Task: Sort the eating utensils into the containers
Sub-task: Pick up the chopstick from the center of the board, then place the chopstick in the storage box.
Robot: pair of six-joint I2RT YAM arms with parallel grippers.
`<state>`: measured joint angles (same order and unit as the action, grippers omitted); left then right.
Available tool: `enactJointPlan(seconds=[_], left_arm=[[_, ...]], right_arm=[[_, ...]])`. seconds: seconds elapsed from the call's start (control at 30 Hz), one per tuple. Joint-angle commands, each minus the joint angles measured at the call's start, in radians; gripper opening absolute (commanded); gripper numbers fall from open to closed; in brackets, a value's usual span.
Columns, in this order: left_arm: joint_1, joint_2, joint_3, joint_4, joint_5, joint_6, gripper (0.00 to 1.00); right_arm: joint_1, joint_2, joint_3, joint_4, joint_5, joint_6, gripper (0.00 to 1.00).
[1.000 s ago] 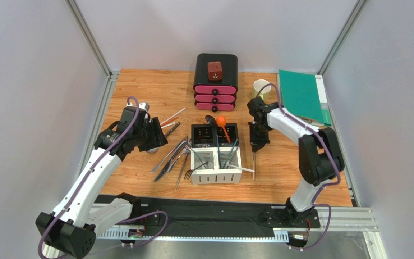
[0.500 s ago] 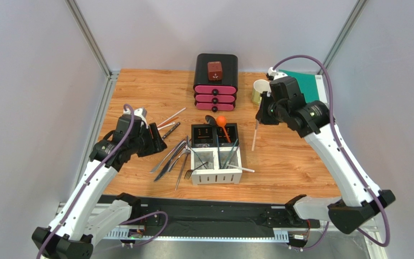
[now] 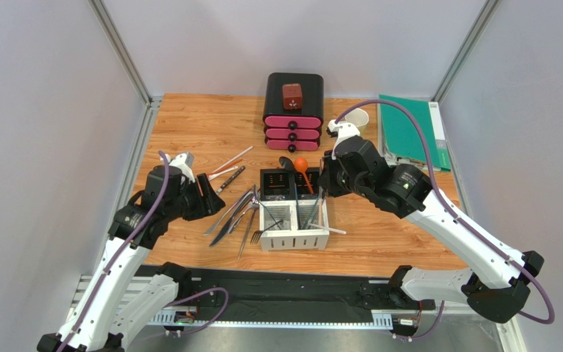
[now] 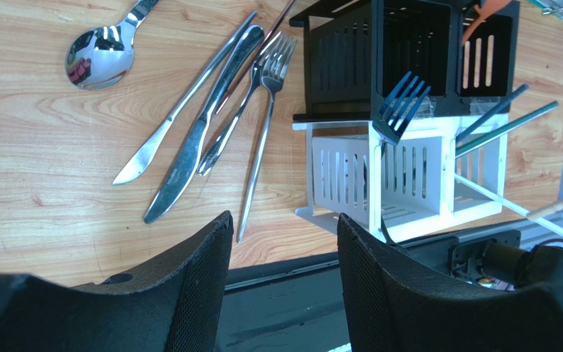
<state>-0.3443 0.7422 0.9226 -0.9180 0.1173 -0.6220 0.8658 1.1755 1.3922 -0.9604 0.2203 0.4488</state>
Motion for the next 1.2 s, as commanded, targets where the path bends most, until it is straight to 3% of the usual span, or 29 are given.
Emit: enactJointPlan(seconds=[0.0,0.53,0.97,1.17], left_arm=[[0.005,-0.043,0.004,-0.03,0.007,0.007,0.61],[0.005,-0.072,0.004,-0.088,-0.048,0.015,0.61],[0.005,-0.063,0.012,-0.081,-0.076,0.039,0.61],[0.005,-0.043,0.01,-0.074,-0.067,0.048,0.61]], right_arm=[[0.016,0.009,-0.019,0.117,0.056,0.007,0.0],[0.019,0.156,-0.091,0.269,0.03,-0.052,0.0],[0.022,0.106,-0.257,0.322,-0.021,0.005,0.0],[0.022,0.075,-0.311,0.321,-0.021,0.031,0.18]])
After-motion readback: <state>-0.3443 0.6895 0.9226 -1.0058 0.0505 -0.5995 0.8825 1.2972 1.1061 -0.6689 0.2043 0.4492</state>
